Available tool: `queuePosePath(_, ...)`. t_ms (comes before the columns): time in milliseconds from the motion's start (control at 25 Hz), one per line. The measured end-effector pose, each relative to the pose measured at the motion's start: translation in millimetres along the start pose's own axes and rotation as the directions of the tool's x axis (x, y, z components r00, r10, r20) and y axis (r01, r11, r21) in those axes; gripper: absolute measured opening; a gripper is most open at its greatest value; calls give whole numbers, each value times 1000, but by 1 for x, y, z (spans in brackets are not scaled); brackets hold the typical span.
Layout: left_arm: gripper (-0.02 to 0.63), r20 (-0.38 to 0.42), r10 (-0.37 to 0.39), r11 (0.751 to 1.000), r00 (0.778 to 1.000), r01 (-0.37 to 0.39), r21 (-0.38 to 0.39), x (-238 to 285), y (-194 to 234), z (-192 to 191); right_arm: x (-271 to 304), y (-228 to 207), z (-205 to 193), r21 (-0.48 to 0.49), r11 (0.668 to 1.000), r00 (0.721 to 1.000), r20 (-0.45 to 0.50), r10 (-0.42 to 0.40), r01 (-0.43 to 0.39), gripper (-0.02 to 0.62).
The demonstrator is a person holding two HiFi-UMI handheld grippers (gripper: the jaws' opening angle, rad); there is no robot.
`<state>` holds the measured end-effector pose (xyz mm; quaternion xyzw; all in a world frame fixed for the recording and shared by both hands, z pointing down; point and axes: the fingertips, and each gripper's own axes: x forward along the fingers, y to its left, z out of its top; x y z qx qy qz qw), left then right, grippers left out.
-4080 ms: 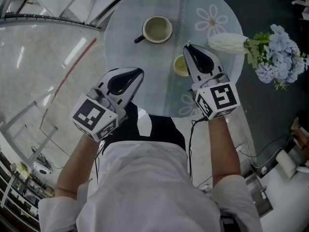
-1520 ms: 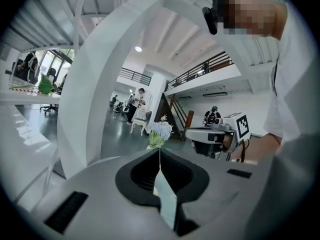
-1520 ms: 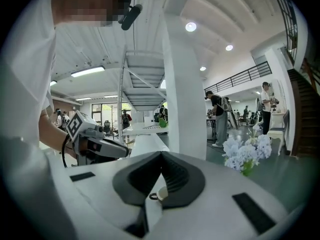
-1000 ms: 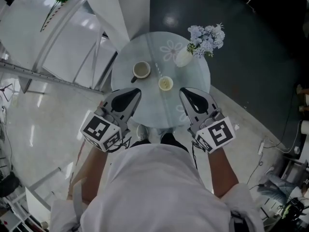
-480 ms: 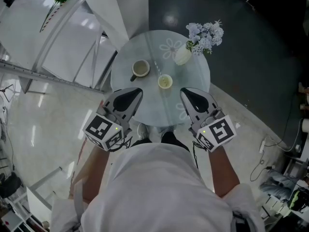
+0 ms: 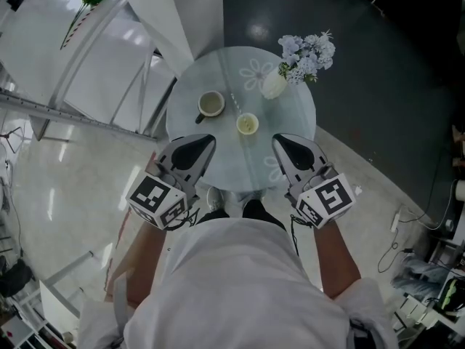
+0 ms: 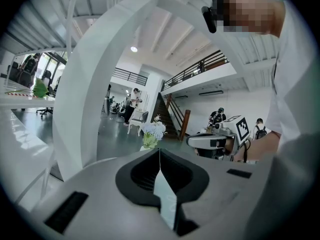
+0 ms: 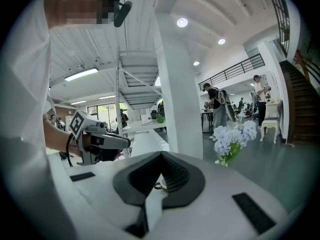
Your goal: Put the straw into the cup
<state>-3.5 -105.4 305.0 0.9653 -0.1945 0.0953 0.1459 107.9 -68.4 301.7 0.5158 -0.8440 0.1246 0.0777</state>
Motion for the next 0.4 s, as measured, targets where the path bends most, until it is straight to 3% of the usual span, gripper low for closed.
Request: queuePosePath(400,26,5,4,1000,1000,-4,-3,3,-6,-1,-3,-3,-1,0,1000,1000,-2,4,-4,21)
